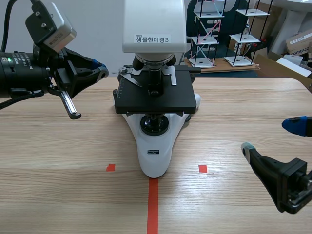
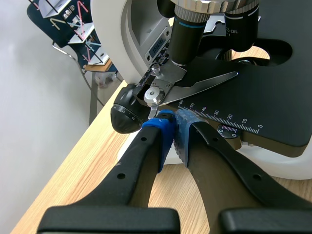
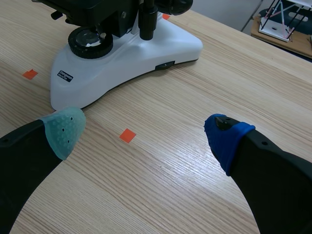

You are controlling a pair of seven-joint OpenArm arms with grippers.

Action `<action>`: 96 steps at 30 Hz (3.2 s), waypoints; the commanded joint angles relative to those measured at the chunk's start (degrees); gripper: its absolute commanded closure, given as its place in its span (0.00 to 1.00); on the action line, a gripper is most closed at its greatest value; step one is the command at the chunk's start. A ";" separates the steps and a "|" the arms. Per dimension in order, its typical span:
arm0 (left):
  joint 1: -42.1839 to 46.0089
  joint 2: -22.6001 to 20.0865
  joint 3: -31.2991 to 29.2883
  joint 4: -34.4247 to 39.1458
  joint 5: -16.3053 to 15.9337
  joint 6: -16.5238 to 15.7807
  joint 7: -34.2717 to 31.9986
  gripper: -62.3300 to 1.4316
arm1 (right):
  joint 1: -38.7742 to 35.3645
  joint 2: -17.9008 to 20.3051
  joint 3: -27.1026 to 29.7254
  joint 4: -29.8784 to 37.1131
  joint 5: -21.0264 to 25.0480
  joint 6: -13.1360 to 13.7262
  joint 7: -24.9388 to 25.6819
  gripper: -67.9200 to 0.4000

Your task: Return to the home posture

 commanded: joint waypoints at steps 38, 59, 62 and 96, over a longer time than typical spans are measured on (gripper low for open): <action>-0.66 0.13 -0.02 0.85 -0.55 0.28 -1.20 0.94 | 0.52 0.13 0.13 0.94 0.39 -0.02 0.68 0.21; 34.56 0.17 -26.77 2.84 -6.88 0.26 -19.26 0.10 | 0.52 0.13 0.13 0.94 0.39 -0.02 0.66 0.21; 40.72 1.16 -30.45 6.29 -6.84 0.15 -19.26 0.10 | 0.52 0.13 0.13 0.94 0.39 -0.02 0.66 0.21; 60.43 27.58 -39.65 20.55 17.25 4.96 -24.61 0.04 | 0.52 0.13 0.13 0.94 0.20 -0.02 0.66 0.21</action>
